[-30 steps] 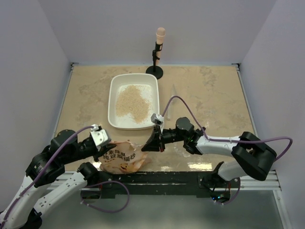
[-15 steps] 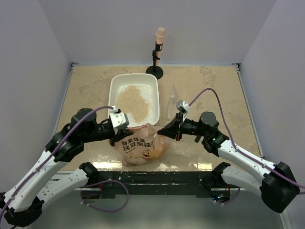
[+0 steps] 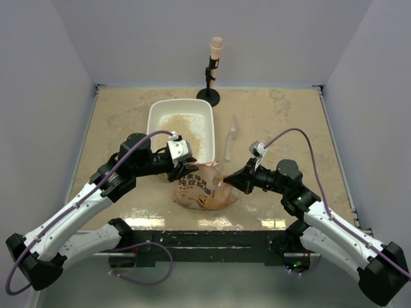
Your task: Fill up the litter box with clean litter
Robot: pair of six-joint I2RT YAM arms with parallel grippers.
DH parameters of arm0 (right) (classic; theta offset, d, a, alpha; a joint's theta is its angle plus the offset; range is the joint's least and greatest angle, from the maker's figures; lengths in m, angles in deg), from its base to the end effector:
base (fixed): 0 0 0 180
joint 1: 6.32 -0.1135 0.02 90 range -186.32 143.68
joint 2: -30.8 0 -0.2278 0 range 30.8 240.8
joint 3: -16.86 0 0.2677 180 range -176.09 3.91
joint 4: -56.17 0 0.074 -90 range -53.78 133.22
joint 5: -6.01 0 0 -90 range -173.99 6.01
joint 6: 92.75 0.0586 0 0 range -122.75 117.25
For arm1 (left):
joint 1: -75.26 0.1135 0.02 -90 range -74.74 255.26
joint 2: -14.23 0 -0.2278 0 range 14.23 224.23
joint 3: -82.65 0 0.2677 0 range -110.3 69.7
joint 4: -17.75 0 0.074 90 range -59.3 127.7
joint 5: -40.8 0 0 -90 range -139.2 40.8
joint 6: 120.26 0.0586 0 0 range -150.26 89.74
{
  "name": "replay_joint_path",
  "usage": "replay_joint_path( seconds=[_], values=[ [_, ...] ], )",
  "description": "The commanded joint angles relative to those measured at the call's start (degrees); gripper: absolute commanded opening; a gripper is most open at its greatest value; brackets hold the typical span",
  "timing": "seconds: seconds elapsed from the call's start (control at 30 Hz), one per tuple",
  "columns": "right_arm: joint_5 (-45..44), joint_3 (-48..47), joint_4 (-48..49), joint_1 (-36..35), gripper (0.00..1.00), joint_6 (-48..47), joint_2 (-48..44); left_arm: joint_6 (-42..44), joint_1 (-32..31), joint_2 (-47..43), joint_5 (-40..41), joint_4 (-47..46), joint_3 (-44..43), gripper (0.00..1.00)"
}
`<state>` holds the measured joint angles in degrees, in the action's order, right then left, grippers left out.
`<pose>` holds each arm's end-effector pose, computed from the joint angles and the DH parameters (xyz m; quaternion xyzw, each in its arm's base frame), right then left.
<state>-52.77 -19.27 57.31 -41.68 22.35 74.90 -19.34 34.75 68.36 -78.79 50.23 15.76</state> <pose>0.1820 0.1664 0.2202 -0.2423 0.7015 0.4957 0.4510 0.1829 -0.1943 0.3151 0.4755 0.6486 -0.3440 0.4847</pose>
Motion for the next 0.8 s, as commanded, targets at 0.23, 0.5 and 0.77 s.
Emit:
replay_joint_path(
  seconds=[0.23, 0.5, 0.77],
  values=[
    [0.5, -1.0, 2.0, -0.2, 0.00, 0.4, -3.9, -1.8, 0.5, -22.2, 17.8, 10.3, 3.7, 0.56],
    [1.3, -0.4, 3.4, -0.2, 0.00, 1.4, -4.2, -10.6, 0.5, -25.7, 25.8, 8.6, 9.7, 0.71],
    [1.6, 0.9, 3.7, -0.2, 0.00, 2.1, -6.5, -16.3, 0.8, -22.1, 35.0, 9.5, 9.2, 0.75]
  ],
)
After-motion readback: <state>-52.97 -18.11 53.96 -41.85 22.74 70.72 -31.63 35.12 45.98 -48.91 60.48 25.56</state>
